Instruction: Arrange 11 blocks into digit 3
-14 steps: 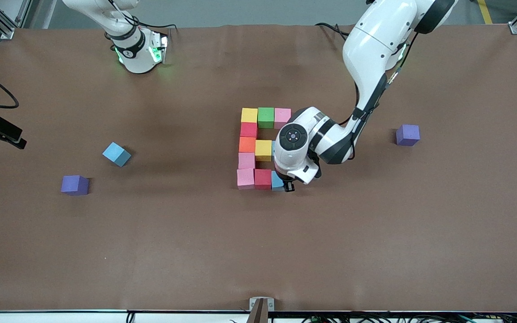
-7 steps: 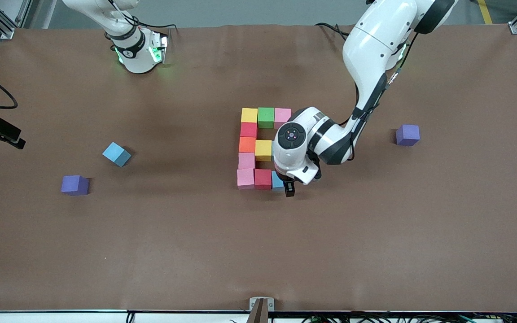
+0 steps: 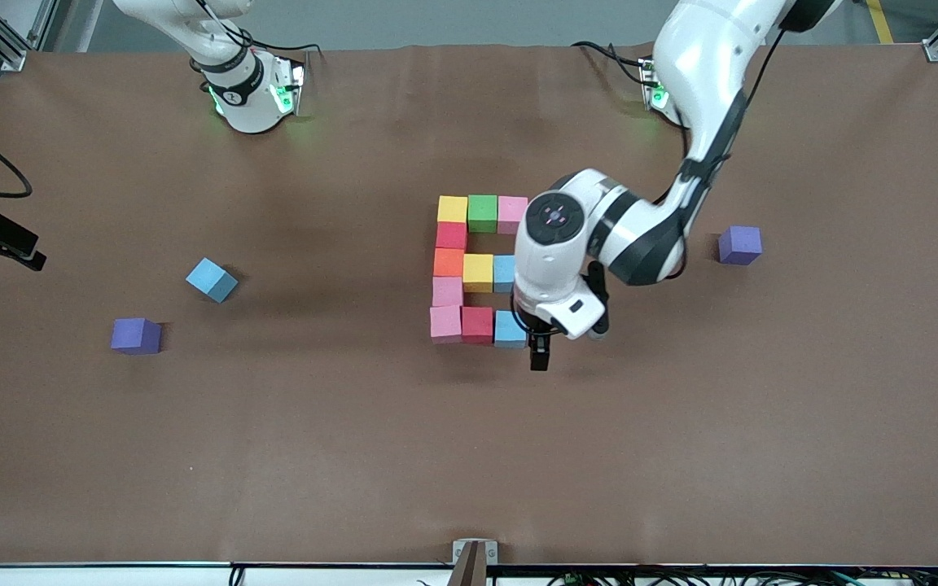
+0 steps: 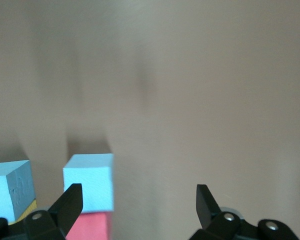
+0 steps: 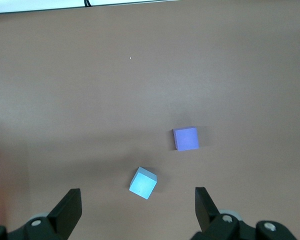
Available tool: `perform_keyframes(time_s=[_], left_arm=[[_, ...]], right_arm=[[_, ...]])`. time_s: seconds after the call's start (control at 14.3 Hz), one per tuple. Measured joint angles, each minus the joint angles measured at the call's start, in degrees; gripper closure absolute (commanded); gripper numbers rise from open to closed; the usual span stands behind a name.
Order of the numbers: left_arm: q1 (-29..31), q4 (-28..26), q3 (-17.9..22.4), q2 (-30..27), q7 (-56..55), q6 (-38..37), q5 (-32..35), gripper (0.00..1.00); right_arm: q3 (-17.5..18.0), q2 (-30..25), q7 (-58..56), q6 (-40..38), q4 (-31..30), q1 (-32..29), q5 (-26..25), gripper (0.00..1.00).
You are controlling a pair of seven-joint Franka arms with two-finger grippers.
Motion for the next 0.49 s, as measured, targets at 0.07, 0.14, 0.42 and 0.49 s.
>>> perform_keyframes(time_s=[0.07,0.14,0.42,0.49], left_arm=[[0.87,0.00,-0.01,-2.44,3.54,-0.95,0.00,0.00],[1.69,-0.01,-0.03,-4.41,8.16,-2.54,0.00,0.00],[4.98,-0.10,0.02,-8.32,32.62,-10.32,-0.23,0.00],[5.92,-0.08,0.00,-9.11,38.65,-12.29,-0.27,0.00]], right_arm=[[-0.03,0.00,0.00,0.01,0.00,-0.05,0.00,0.00],[-0.07,0.00,0.00,0.01,0.00,-0.18,0.00,0.00],[-0.22,0.00,0.00,0.02,-0.01,-0.59,0.00,0.00],[-0.21,0.00,0.00,0.02,-0.02,-0.59,0.00,0.00]])
